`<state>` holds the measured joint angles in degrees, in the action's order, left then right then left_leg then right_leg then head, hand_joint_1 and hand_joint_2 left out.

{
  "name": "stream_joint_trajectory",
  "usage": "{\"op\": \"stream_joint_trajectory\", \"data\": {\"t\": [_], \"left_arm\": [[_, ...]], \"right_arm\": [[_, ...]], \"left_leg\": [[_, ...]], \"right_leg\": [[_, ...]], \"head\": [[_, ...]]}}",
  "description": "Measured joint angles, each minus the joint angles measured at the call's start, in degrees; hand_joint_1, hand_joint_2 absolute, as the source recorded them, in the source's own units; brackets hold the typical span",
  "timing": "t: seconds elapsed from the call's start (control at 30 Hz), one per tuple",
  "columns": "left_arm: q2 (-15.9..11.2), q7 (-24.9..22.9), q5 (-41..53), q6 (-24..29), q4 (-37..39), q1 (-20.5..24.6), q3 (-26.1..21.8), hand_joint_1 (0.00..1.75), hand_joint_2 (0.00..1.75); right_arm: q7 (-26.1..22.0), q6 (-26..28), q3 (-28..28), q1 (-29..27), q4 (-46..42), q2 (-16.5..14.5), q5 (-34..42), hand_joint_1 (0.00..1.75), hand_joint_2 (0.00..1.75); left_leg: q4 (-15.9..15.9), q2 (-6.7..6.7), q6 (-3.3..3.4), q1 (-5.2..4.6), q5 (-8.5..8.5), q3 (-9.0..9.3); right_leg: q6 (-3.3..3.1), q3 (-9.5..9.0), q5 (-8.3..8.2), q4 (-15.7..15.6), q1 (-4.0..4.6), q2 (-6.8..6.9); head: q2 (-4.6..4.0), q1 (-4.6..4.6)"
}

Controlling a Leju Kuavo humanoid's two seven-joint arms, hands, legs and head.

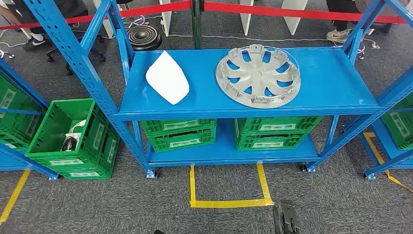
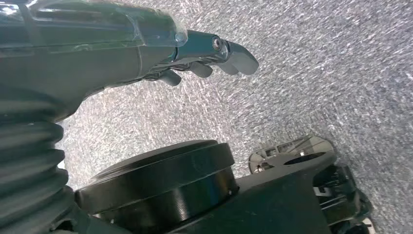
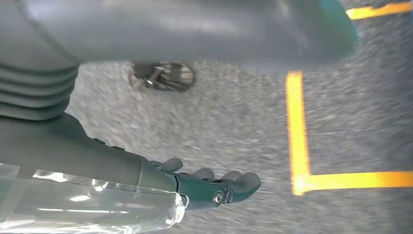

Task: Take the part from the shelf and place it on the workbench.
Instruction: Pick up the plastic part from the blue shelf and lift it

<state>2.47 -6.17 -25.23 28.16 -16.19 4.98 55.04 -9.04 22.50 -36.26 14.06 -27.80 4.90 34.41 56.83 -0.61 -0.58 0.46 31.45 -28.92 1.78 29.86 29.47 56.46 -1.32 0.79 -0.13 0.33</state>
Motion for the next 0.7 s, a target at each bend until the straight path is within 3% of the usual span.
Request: {"op": "stream_joint_trajectory", "data": {"t": [0.03,0.07,0.13,0.7], "left_arm": [[0.01,0.11,-0.10,0.01,0.01,0.04,0.04,0.00,1.75],[0.01,0.21,-0.20,0.02,0.02,0.08,0.10,0.00,1.75],[0.02,0.63,-0.58,0.06,0.07,0.22,0.43,0.00,1.75],[0.33,6.15,-4.89,-0.66,0.45,0.93,0.94,0.00,1.75]], "right_arm": [[0.20,0.07,0.00,0.06,-0.55,0.12,-0.93,0.00,0.58],[0.37,0.13,0.00,0.11,-1.12,0.25,-1.83,0.00,0.87],[1.10,0.36,0.04,0.31,-3.38,0.88,-5.40,0.00,1.75],[6.26,1.59,2.56,1.07,-24.94,6.47,-35.89,0.00,1.75]], "left_leg": [[0.00,0.00,0.00,0.00,0.00,0.00],[0.00,0.00,0.00,0.00,0.00,0.00],[0.00,0.00,0.00,0.00,0.00,0.00],[0.03,0.10,0.00,0.00,0.00,0.02]], "right_leg": [[0.00,0.00,0.00,0.00,0.00,0.00],[0.00,0.00,0.00,0.00,0.00,0.00],[0.00,0.00,0.00,0.00,0.00,0.01],[0.02,0.00,-0.02,-0.01,-0.01,-0.03]], "head": [[0.00,0.00],[0.00,0.00],[0.00,0.00],[0.00,0.01]]}}
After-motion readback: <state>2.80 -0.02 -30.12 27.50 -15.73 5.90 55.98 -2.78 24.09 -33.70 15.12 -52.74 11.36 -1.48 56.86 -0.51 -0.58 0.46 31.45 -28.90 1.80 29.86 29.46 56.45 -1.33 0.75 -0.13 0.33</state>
